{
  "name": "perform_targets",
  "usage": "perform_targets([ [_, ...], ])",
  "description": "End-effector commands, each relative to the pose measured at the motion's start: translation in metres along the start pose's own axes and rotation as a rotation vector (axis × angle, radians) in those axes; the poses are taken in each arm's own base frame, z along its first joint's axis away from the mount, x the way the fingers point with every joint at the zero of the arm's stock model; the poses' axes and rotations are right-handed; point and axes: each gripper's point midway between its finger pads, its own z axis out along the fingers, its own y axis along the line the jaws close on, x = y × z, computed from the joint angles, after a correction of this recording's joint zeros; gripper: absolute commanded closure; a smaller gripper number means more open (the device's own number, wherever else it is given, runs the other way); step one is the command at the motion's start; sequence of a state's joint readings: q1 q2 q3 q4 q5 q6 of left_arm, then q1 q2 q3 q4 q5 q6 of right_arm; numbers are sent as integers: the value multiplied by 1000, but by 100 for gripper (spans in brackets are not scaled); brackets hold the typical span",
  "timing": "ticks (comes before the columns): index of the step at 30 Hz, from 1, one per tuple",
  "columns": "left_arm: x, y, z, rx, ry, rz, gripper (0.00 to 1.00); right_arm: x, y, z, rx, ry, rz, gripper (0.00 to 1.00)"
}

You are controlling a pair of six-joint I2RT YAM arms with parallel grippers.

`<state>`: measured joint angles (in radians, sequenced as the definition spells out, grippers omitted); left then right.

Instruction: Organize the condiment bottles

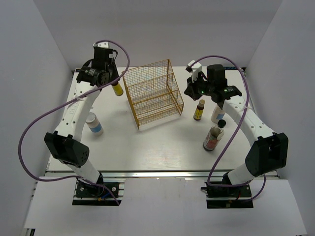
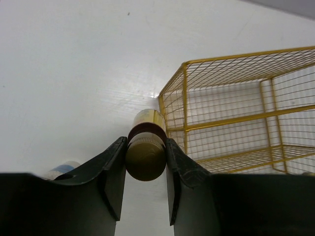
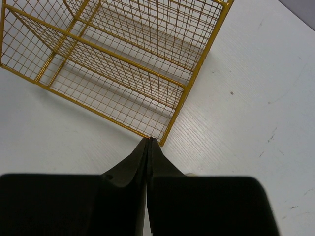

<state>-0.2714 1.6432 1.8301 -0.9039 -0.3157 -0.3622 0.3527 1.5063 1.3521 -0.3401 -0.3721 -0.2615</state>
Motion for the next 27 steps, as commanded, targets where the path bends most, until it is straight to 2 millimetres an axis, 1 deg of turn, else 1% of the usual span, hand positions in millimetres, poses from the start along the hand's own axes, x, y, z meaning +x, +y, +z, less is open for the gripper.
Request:
perform_targets([
  [1, -42, 3, -47, -18, -118, -52, 100, -29, -1, -12, 6, -86, -39, 100],
  [2, -54, 0, -56, -12, -145, -60, 100, -28, 0, -11, 4, -85, -40, 100],
  [4, -63, -10, -65, 9, -170, -56, 100, -29, 0, -12, 2, -89, -40, 100],
  [5, -75, -15, -72, 16, -201, -58, 100, -31, 1, -12, 0, -93, -42, 100],
  [7, -84, -26, -80, 45, -230, -57, 100, -31, 1, -13, 2, -94, -42, 100],
  [8, -94, -34, -83, 78, -255, -61, 100, -31, 0, -13, 2, -95, -45, 100],
  [10, -100, -43, -82, 113, -275, -61, 100, -31, 0, -13, 5, -95, -47, 100],
  [11, -107, -48, -81, 134, -299, -63, 100, -31, -1, -13, 5, -95, -48, 100],
  [14, -113, -64, -68, 179, -314, -55, 100, -31, -2, -14, 12, -96, -50, 100],
  [15, -111, -70, -58, 182, -306, -47, 100, -32, -2, -14, 14, -98, -52, 100],
  [16, -111, -73, -54, 185, -306, -45, 100, -31, -2, -14, 14, -97, -51, 100],
  [19, -121, -85, -42, 205, -346, -46, 100, -30, -2, -16, 20, -97, -53, 100],
  [20, -123, -88, -40, 208, -356, -39, 100, -26, -3, -15, 23, -90, -50, 100],
  [24, -129, -98, -30, 222, -380, -32, 100, -23, -3, -17, 30, -90, -49, 100],
  [25, -127, -101, -24, 223, -374, -30, 100, -22, -4, -17, 31, -88, -48, 100],
  [27, -125, -103, -19, 226, -364, -25, 100, -19, -4, -17, 33, -84, -42, 100],
])
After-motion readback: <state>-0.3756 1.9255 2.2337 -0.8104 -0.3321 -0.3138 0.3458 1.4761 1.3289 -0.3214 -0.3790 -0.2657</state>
